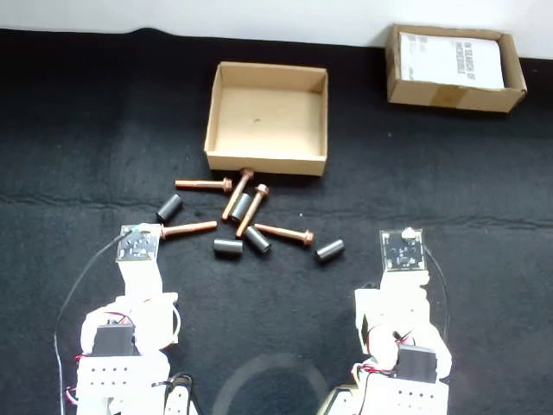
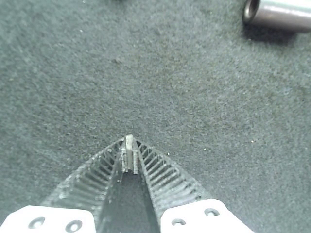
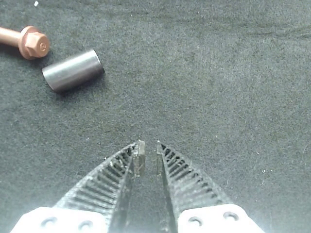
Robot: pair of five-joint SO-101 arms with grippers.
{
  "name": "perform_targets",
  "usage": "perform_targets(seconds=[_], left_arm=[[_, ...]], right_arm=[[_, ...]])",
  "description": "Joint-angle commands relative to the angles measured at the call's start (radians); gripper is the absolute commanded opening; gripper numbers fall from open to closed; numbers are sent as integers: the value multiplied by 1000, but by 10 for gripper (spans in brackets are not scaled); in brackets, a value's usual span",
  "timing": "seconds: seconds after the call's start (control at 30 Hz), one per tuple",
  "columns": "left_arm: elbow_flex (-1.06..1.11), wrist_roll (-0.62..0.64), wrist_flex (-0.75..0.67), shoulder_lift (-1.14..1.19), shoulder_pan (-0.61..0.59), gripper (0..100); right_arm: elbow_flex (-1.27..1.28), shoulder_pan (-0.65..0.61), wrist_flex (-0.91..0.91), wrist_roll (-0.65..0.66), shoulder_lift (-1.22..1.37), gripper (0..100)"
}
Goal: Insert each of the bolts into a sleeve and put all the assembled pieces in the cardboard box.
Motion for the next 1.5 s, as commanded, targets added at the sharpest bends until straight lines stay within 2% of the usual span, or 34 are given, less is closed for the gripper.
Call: perform_targets(seconds=[0.0, 1.0, 1.17, 1.33, 1.47], left_arm=[[-25, 0, 3, 7, -13, 12], [-25, 0, 3, 7, -13, 12], [-25, 0, 3, 7, -13, 12], [-25, 0, 3, 7, -13, 12], [-25, 0, 3, 7, -13, 12]], right_arm=[[140, -2, 2, 6, -7, 51], [140, -2, 2, 8, -7, 51], [140, -64, -12, 9, -12, 51], [128, -62, -174, 9, -12, 51], [-1, -48, -291, 11, -12, 51]])
